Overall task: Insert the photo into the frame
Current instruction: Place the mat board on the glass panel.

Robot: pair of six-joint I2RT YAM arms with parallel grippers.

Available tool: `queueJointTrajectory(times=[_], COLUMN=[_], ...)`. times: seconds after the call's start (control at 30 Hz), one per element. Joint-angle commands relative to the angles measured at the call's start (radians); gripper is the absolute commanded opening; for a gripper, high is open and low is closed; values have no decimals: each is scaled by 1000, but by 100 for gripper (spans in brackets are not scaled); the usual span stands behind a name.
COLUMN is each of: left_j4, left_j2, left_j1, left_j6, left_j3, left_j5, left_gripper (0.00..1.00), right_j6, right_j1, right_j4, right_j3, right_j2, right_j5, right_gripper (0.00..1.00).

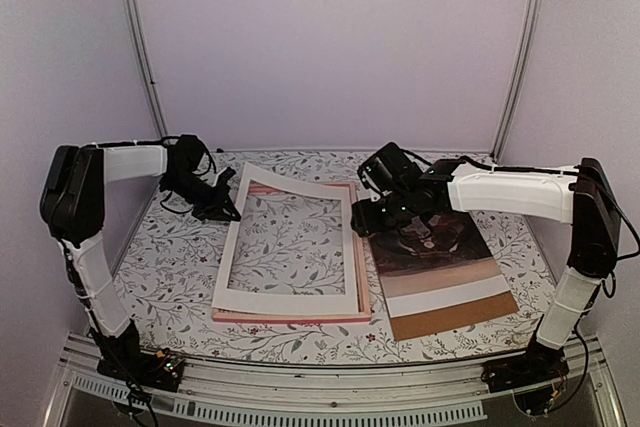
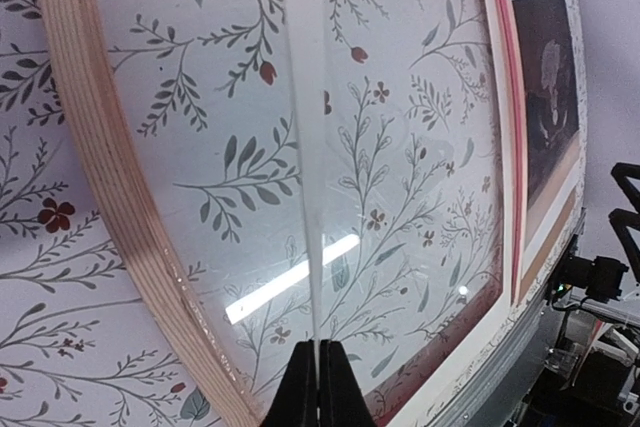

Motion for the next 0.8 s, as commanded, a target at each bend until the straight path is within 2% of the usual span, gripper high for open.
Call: queueJointTrajectory(times=[0.0, 0.5, 0.77], left_j4=[-6, 142, 146], left_j2=[16, -23, -13], left_j1=[10, 10, 9], left_j6=[7, -95, -101], left_j3=[21, -84, -75], left_j5=[-13, 49, 53], left_gripper=[0, 0, 0], right_j6=[4, 6, 6], right_j1=[-12, -15, -15], right_j4=[7, 11, 14], right_j3=[-11, -7, -14], right_j2=[-26, -5, -2], right_j5=[21, 10, 8], right_gripper=[62, 63, 63])
